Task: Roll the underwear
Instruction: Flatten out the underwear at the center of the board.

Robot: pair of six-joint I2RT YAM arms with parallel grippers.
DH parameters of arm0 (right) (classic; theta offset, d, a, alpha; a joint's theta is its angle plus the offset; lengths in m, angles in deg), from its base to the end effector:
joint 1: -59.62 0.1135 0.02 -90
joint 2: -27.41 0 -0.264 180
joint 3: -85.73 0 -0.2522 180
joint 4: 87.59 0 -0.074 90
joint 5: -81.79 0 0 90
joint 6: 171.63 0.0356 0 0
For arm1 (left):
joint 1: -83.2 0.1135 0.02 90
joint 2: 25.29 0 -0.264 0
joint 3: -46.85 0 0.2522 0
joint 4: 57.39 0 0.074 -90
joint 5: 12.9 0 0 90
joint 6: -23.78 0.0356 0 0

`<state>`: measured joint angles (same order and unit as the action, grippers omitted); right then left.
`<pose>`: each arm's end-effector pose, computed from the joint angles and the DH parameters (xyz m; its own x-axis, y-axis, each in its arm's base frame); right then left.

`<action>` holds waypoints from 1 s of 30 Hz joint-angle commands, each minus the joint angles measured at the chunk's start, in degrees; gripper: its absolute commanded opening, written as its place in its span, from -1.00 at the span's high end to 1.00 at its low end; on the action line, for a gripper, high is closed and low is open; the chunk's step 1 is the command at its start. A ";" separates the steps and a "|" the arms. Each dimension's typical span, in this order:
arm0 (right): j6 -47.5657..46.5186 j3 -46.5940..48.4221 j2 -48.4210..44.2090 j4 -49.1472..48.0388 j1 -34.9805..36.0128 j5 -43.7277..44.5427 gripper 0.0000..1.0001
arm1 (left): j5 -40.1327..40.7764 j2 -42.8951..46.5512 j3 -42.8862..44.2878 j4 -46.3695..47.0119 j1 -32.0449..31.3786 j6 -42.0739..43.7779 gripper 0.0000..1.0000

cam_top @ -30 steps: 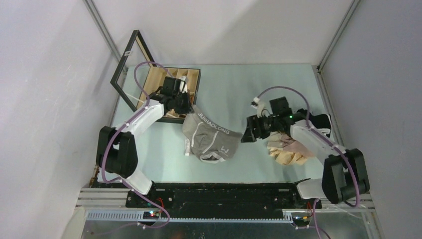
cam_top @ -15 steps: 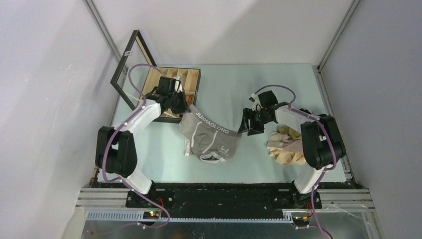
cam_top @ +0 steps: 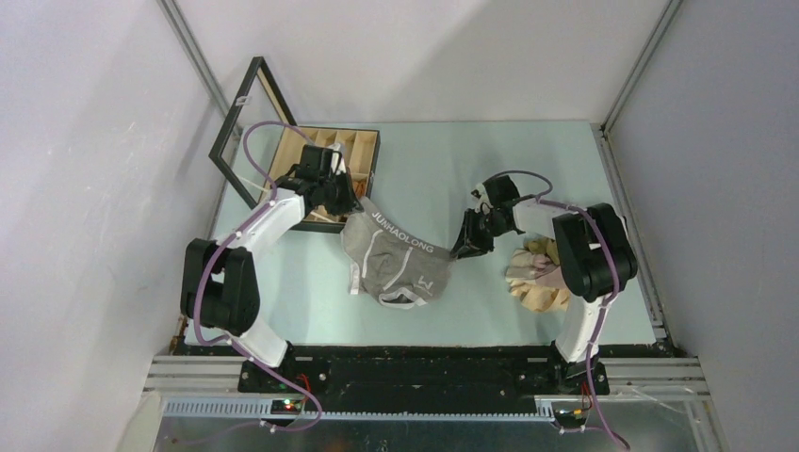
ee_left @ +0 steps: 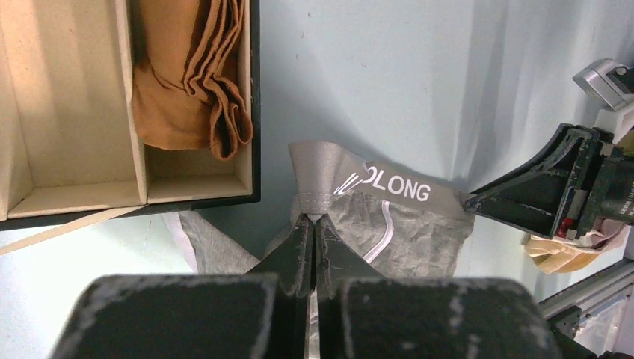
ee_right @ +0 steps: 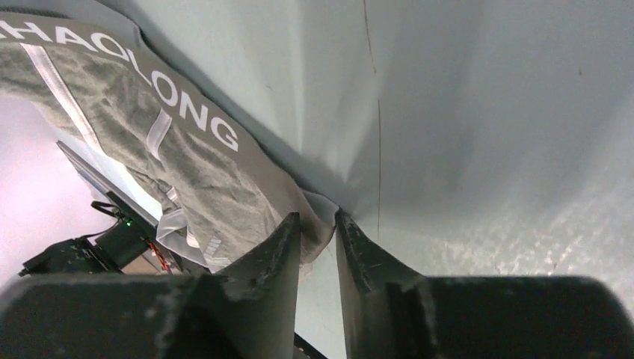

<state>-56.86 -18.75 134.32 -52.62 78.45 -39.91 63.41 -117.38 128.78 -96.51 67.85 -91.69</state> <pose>0.3289 0.1319 0.1392 -0.9859 0.0404 -0.1624 -0.0672 0.7933 0.6051 0.3340 -0.1004 0.2505 -0.8345 -0.2042 -0.5118 0.0523 0.8953 -0.4425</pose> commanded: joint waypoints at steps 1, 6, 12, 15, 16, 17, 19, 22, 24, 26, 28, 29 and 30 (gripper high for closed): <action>1.52 1.64 1.22 -4.61 -0.54 -3.70 0.54 | 0.48 1.69 -0.65 1.61 0.19 0.24 0.97; -5.06 3.50 -4.27 -4.08 -1.68 -3.59 1.00 | 1.91 2.59 -0.44 2.21 0.61 0.85 0.97; -17.43 4.94 -21.38 -0.09 -4.41 -1.08 1.00 | -1.52 9.99 -4.39 10.49 0.83 3.62 0.97; -20.29 4.61 -28.04 4.21 -5.28 -0.68 1.00 | -2.97 15.70 -8.46 14.18 0.66 2.95 0.96; -21.00 4.38 -31.16 4.77 -5.38 -0.98 1.00 | -3.44 17.98 -9.69 14.57 0.50 2.95 0.95; -21.26 3.98 -32.56 5.83 -5.53 -1.07 1.00 | -3.53 19.04 -10.14 14.61 0.32 3.09 0.94; -21.63 3.41 -37.17 6.90 -5.35 -1.31 1.00 | -3.65 22.34 -11.12 14.70 -0.37 4.09 0.92; -23.16 2.91 -44.18 8.53 -4.58 -2.43 1.00 | -4.32 28.21 -12.10 15.28 -2.59 6.14 0.91; -24.29 2.51 -47.96 10.15 -3.56 -2.90 1.00 | -5.13 31.90 -13.27 15.30 -4.36 6.71 0.90; -25.94 1.67 -51.53 11.74 -2.17 -4.43 1.00 | -7.82 35.65 -15.56 15.54 -5.86 6.87 0.89; -27.38 0.30 -54.74 13.47 -0.68 -7.29 1.00 | -11.36 39.23 -18.18 14.85 -6.52 6.84 0.87; -27.84 -0.85 -56.74 14.77 -0.48 -9.29 1.00 | -13.71 40.26 -19.09 14.40 -6.57 6.89 0.86; -27.94 -2.21 -57.70 16.08 -0.09 -10.24 1.00 | -14.77 42.35 -20.96 13.33 -6.61 7.23 0.86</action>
<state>-81.55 -18.03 80.25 -41.87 76.79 -44.74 55.78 -80.51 112.27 -82.50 61.80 -86.69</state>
